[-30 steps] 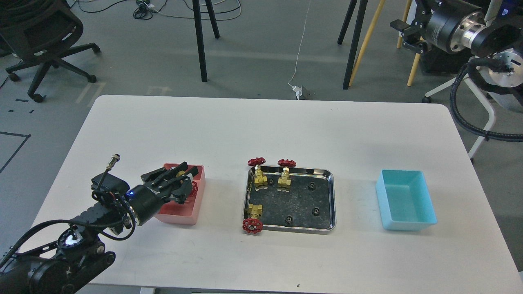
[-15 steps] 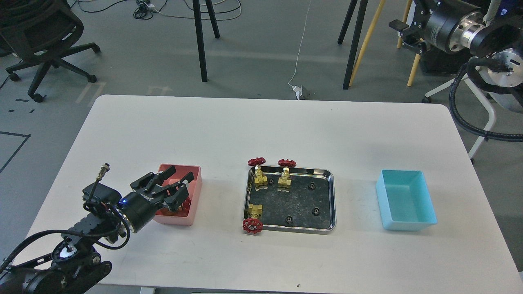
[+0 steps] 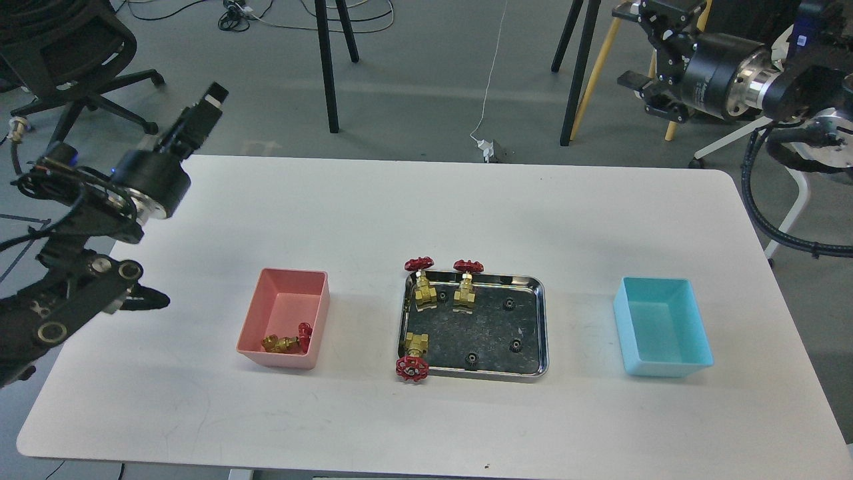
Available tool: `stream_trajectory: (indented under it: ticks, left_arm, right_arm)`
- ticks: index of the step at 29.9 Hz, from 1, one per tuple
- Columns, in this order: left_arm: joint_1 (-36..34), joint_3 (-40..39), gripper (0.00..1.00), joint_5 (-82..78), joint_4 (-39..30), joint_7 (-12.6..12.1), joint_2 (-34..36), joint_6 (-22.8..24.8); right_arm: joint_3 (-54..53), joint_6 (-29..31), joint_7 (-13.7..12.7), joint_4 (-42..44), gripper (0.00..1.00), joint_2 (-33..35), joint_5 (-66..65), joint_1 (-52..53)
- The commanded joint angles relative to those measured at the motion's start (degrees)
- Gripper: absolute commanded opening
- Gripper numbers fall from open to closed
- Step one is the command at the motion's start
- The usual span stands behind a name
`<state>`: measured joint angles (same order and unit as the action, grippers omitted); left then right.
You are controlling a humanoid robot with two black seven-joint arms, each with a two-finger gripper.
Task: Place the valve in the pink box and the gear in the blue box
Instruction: 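Withdraw the left arm and bring the right gripper over the tray, then lower the right gripper onto the small dark gear and grasp it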
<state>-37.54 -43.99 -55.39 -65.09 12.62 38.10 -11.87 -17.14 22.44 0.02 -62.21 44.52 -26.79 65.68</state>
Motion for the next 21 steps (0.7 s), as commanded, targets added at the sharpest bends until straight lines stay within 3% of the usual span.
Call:
stream_trajectory:
  ticks: [1, 4, 7, 11, 14, 21]
  left_arm:
    - [-6.0, -1.9, 0.92, 15.5, 0.1, -2.1, 3.8, 8.4]
    - [-9.1, -2.2, 0.92, 23.1, 0.1, -3.0, 6.6, 15.8]
    - [-10.4, -4.3, 0.93, 26.1, 0.1, -3.3, 7.7, 19.7]
    - [-11.7, -5.7, 0.93, 25.9, 0.5, -3.4, 7.8, 19.8]
    - [-12.5, -5.7, 0.93, 26.0, 0.5, -3.5, 8.1, 19.1]
    - [-14.0, -5.8, 0.93, 25.9, 0.6, -3.4, 9.7, 18.5]
  right_arm:
    - [2.3, 5.0, 1.4, -6.1, 0.99, 4.4, -7.3, -2.4]
    - [2.6, 5.6, 2.8, -9.9, 0.99, 6.5, -17.9, -4.9]
    - [2.6, 5.6, 3.8, -14.6, 0.99, 6.8, -31.4, -6.8]
    - [2.7, 5.6, 8.1, -20.9, 0.99, 6.2, -51.2, -7.8]
    - [5.6, 5.6, 11.4, -22.6, 0.98, 4.4, -59.0, -7.0]
    - [17.3, 5.6, 14.6, -22.5, 0.98, 1.1, -68.8, -2.0]
